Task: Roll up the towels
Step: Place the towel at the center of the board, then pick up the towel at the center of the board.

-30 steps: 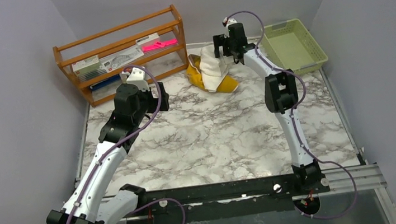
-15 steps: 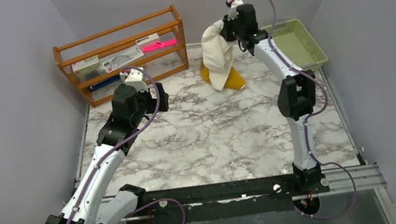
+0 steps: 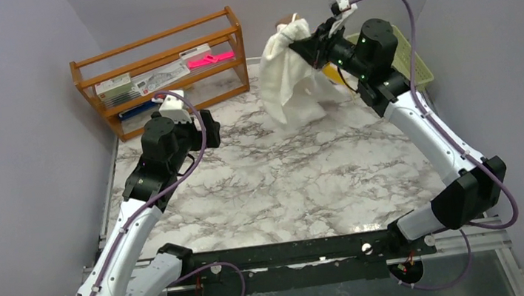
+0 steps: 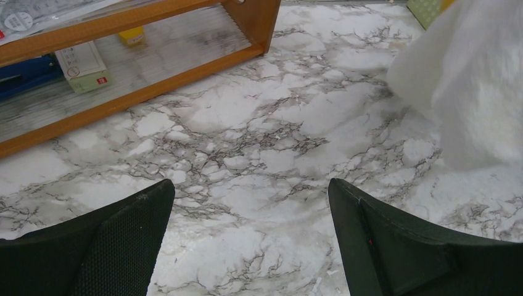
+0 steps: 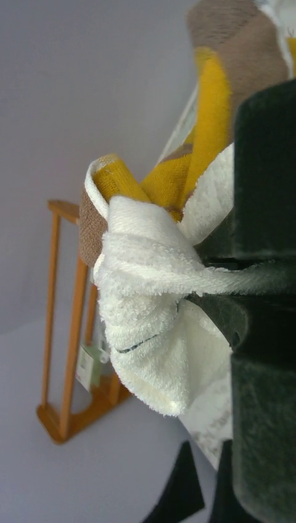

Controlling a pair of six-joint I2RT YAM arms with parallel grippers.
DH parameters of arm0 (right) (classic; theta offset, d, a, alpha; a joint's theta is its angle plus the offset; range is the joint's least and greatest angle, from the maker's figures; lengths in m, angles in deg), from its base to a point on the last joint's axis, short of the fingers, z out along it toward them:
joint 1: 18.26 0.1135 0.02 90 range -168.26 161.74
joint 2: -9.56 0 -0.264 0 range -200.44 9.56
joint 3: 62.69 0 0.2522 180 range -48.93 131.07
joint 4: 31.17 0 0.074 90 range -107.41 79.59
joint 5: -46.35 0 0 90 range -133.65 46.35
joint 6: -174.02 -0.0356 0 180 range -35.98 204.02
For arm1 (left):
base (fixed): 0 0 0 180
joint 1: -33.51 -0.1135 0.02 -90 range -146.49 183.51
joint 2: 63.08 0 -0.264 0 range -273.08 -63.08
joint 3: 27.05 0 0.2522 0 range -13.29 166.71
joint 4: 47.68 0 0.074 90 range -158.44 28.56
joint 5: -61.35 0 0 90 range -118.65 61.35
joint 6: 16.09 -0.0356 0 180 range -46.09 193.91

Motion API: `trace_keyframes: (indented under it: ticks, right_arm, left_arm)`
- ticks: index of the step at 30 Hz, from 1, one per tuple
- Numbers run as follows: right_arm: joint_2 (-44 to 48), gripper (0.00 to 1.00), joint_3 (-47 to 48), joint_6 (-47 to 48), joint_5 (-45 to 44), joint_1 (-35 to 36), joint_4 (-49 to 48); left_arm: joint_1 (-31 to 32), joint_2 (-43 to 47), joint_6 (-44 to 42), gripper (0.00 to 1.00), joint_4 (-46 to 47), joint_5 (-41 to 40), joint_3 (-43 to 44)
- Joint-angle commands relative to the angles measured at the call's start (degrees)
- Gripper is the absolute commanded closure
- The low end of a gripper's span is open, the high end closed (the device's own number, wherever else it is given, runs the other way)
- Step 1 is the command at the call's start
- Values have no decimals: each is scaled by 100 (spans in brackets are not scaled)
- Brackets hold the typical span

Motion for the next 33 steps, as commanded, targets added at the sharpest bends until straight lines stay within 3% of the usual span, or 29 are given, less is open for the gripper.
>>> trace_keyframes:
  ticks: [1,3,5,6,12,23,33]
  right_arm:
    - [-19,97,-669,-239,857,171,-132]
    - [-146,80,-879,-170,1048,195,-21]
    - [-347,46,-1086,-25,1188,228,135]
    - [-452,35,-1183,44,1123,237,237]
    - [-441,7,-2128,34,-49,234,-371]
    - [-1508,6,-1853,-494,-460,-164,-439]
    - [-1380,9,-2974,-1073,-1053,-669,-333]
  left_arm:
    - [-38,128,-7,1,-35,-36,69]
    - [-39,159,31,1,-51,-14,28]
    - [-38,142,109,1,-74,50,-8]
    - [-38,127,174,1,-105,84,-33]
    - [-39,-21,870,1,59,410,-488]
    - [270,-1091,1835,1,1825,662,-1510]
    - [1070,-2458,1784,1,2942,538,-1425]
